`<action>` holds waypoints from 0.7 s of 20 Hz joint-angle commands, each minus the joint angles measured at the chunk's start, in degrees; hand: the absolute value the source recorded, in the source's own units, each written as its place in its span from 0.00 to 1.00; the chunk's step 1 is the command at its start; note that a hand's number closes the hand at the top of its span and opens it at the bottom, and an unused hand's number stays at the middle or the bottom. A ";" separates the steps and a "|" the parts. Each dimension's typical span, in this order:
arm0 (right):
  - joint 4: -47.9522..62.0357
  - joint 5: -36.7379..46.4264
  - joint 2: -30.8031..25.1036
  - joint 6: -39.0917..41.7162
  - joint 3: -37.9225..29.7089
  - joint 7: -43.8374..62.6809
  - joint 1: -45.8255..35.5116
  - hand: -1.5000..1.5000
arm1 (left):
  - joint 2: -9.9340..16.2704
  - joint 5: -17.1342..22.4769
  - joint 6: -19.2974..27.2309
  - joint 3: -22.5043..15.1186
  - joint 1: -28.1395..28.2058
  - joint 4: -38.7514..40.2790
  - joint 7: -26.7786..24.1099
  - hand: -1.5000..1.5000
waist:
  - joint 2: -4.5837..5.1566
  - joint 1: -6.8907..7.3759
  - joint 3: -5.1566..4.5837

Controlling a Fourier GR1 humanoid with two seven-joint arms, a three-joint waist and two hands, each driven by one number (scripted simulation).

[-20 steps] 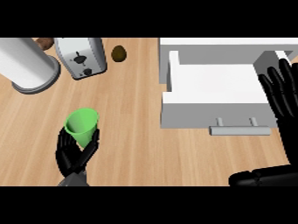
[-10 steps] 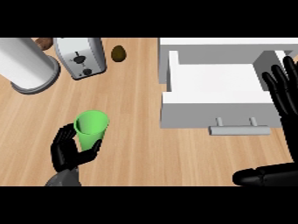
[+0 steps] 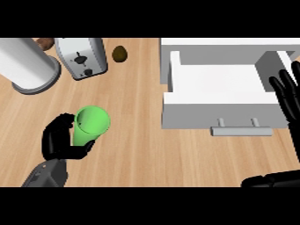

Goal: Pick up the cup, place it into the drawer and close the drawer

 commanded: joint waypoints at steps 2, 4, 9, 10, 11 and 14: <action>2.04 1.79 0.72 -0.52 0.42 -1.83 -0.84 0.00 | 2.45 -0.08 -7.37 -1.06 0.15 -6.10 1.34 1.00 | -0.05 0.44 0.03; 5.33 2.27 -0.17 0.13 -0.35 -2.72 -2.13 0.00 | -0.05 -2.72 -1.89 -4.47 0.37 -12.78 3.74 1.00 | -0.13 0.86 0.09; -0.43 0.99 0.35 -0.94 0.45 1.39 -0.36 0.00 | 1.11 -2.11 0.48 -5.12 -0.40 -24.50 14.69 1.00 | -0.16 0.37 0.06; -2.22 2.38 0.43 -1.72 1.56 3.07 -0.02 0.00 | -0.86 -2.30 2.71 -7.24 1.92 -29.50 17.38 1.00 | -0.25 0.55 0.06; 6.76 1.08 0.40 0.15 -0.76 -3.55 -3.20 0.00 | -1.61 -2.67 2.94 -6.23 -3.09 -25.63 17.34 1.00 | 0.00 0.44 0.06; 3.50 2.40 0.87 0.08 1.06 -2.38 0.21 0.00 | 0.07 -0.90 5.87 -6.38 -2.27 -37.43 27.24 1.00 | -0.19 0.54 0.08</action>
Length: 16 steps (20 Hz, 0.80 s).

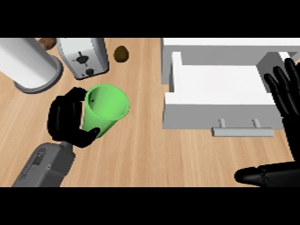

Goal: Pick up the cup, place it into the drawer and close the drawer

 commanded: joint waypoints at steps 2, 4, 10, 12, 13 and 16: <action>-2.35 -1.41 -0.63 1.13 -1.15 -0.13 2.91 0.00 | -3.10 -1.48 6.52 -2.06 -0.58 -11.40 9.08 1.00 | 0.01 -0.32 -0.01; -0.09 0.35 0.48 0.76 0.28 -2.11 2.20 0.00 | -2.99 -1.61 8.96 -0.74 -5.09 -12.70 13.42 1.00 | 0.06 -0.32 -0.01; -1.19 -2.28 -1.46 1.78 -2.64 -0.72 2.48 0.00 | -3.80 -3.78 13.93 1.36 -18.71 -9.98 21.97 1.00 | 0.17 -0.97 -0.01; -3.04 -0.85 -0.72 -0.23 -0.81 2.00 -0.19 0.00 | -5.31 -6.35 16.44 -0.41 -20.81 -10.53 24.33 1.00 | 0.13 -0.79 -0.02; -2.55 -2.12 -1.83 1.10 -1.91 1.69 -0.45 0.00 | -4.41 -6.18 15.20 0.28 -20.64 -11.79 25.58 1.00 | 0.12 -0.63 -0.02; 0.68 0.08 0.32 1.28 -0.64 -3.51 2.14 0.00 | -6.16 -8.27 18.28 0.63 -25.97 -8.43 28.53 1.00 | 0.17 -0.79 -0.01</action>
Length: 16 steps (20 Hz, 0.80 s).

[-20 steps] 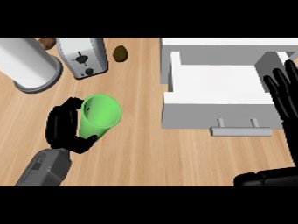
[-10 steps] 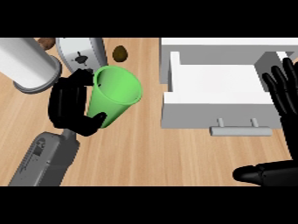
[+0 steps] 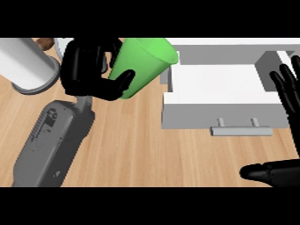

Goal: Pick up the cup, place it into the drawer and close the drawer

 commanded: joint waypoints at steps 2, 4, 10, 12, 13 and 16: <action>-0.22 1.68 1.00 0.03 1.90 -0.88 1.39 0.00 | -3.20 -5.46 5.80 -2.16 -5.64 -0.12 5.18 1.00 | -0.05 0.11 0.00; 0.22 1.58 0.99 0.34 2.00 -0.84 2.02 0.00 | -4.51 -5.88 4.17 -1.31 -6.85 2.56 3.61 1.00 | 0.01 -0.01 0.00; 1.89 1.31 0.31 -1.87 0.22 1.40 -3.36 0.00 | -5.43 -7.05 3.06 2.26 -18.30 15.50 5.04 1.00 | 0.14 -0.23 -0.01; 0.44 1.31 0.61 0.73 1.52 -1.61 1.69 0.00 | -6.77 -6.82 5.98 0.78 -21.67 21.15 3.33 1.00 | 0.27 -0.99 0.01; 1.04 -0.19 -0.02 -1.10 -0.86 0.87 -2.45 0.00 | -6.80 -7.14 8.22 -1.97 -21.64 18.59 5.41 1.00 | 0.14 -0.59 0.00; -0.26 -1.08 -0.59 0.84 -0.50 0.76 0.52 0.00 | -6.84 -7.09 5.53 0.16 -22.34 21.25 5.62 1.00 | 0.07 -0.35 0.00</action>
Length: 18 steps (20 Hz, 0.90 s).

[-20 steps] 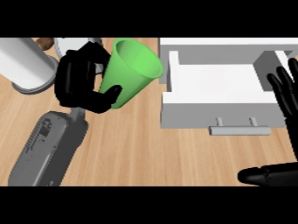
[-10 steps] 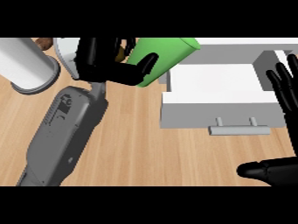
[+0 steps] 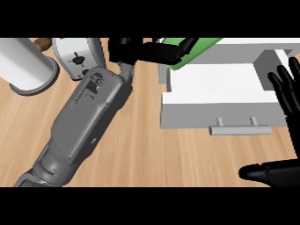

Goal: Pick up the cup, place it into the drawer and close the drawer

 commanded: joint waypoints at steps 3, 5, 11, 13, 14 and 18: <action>4.74 -0.48 -0.70 1.14 -1.22 -2.28 -2.32 0.00 | -0.67 4.17 4.67 -3.99 -6.31 10.55 -3.38 1.00 | 0.19 -0.52 0.01; 0.33 -0.79 -0.50 1.00 -0.75 -0.78 0.63 0.00 | -0.68 4.56 2.34 -2.06 -7.35 15.57 -5.55 1.00 | 0.18 -0.80 0.00; -1.13 -1.74 -0.83 1.28 -0.74 0.56 0.56 0.00 | -0.69 10.35 3.38 -5.57 -12.89 25.31 -8.95 1.00 | 0.40 -1.86 0.00; 3.24 0.30 -0.65 3.16 -0.88 -5.54 2.68 0.00 | -0.69 12.54 4.66 -8.32 -12.46 26.22 -9.43 1.00 | 0.41 -1.70 0.02; 4.46 2.72 1.17 0.07 2.06 -3.40 -3.29 0.00 | -0.69 14.02 6.26 -9.75 -14.88 28.50 -9.82 1.00 | 0.76 -2.51 0.02; 1.23 -0.18 0.00 0.92 0.83 -0.61 -2.19 0.00 | -0.69 16.05 6.12 -14.12 -16.50 31.85 -9.76 1.00 | 0.73 -3.36 0.02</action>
